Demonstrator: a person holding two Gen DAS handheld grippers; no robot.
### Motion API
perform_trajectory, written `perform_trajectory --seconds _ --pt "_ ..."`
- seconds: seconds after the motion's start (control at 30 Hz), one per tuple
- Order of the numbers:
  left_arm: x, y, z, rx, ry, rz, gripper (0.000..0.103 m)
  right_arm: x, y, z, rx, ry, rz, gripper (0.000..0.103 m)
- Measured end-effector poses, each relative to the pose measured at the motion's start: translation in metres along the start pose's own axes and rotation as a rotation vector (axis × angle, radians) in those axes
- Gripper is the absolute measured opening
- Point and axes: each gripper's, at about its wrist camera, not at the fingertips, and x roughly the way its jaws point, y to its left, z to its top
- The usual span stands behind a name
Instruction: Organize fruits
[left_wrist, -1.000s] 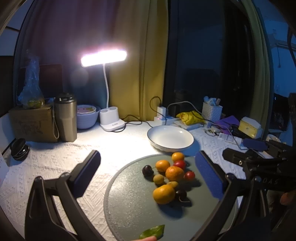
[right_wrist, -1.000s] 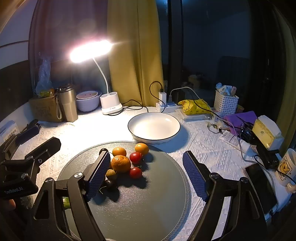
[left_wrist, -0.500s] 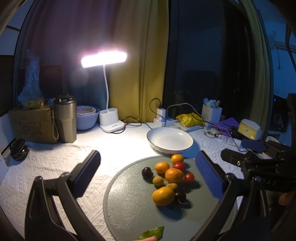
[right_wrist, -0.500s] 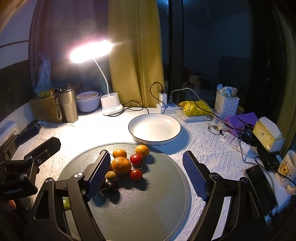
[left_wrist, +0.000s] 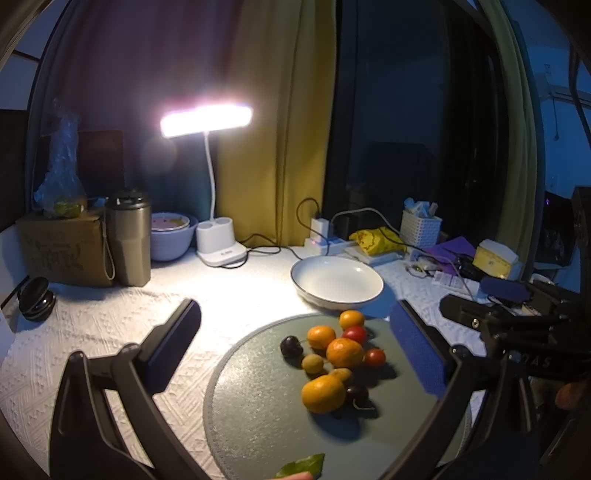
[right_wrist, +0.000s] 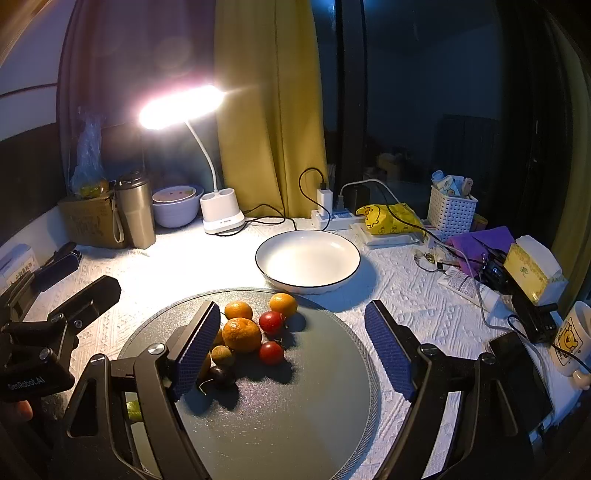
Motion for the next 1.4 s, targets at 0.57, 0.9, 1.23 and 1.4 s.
perform_trajectory --seconds 0.57,0.9,1.23,1.4 --pt "0.001 0.0 0.002 -0.001 -0.006 -0.007 0.103 0.0 -0.001 0.001 0.001 -0.002 0.002 0.083" --pt "0.003 -0.001 0.003 -0.002 -0.001 -0.011 0.103 0.001 -0.001 0.001 0.001 -0.002 0.002 0.083" --pt "0.018 -0.004 -0.002 0.006 0.04 -0.031 0.103 0.009 -0.004 0.004 0.009 0.011 0.004 0.083" --pt "0.032 -0.006 -0.012 0.013 0.101 -0.05 0.103 0.02 -0.011 -0.006 0.02 0.037 0.002 0.083"
